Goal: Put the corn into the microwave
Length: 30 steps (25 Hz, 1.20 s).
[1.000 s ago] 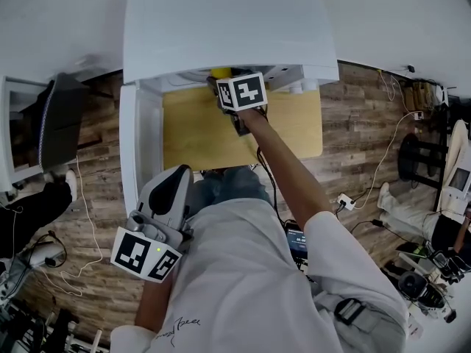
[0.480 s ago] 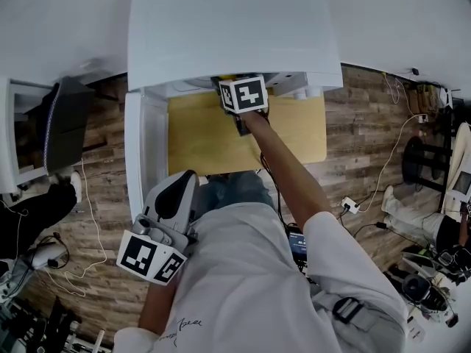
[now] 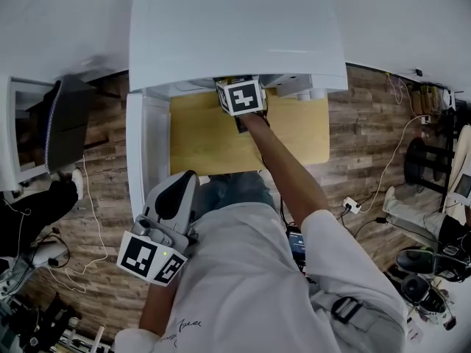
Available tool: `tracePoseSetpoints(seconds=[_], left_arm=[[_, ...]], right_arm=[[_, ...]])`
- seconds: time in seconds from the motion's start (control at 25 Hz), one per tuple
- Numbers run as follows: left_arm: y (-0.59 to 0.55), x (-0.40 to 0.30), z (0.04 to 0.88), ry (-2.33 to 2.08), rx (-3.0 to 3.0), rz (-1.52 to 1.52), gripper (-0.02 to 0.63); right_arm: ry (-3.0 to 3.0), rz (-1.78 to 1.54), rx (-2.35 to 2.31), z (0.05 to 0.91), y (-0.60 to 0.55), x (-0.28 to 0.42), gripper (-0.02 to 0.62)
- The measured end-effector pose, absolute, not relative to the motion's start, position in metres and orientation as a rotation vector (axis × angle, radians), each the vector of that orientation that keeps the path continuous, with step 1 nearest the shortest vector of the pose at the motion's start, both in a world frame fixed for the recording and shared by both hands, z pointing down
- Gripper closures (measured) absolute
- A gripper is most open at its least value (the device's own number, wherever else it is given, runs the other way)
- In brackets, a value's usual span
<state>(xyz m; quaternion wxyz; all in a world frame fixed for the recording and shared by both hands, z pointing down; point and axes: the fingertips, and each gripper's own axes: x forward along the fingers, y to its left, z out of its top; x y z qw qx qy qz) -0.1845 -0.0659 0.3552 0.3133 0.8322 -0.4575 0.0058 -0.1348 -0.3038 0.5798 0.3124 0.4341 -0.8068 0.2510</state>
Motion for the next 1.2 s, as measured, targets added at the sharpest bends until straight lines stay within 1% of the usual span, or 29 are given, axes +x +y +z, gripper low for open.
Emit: tracePoseSetpoints(seconds=[0.88,1.2], left_arm=[[-0.063,-0.182,0.358,-1.213,2.179,0.036,0.618],[-0.059,-0.176,0.356,-1.214,2.19,0.037,0.618]], right_arm=[[-2.105,0.36,1.164,0.579,-0.319,-0.14,0.334],[-2.116,0.337,1.168,0.578,-0.317,-0.143,0.333]])
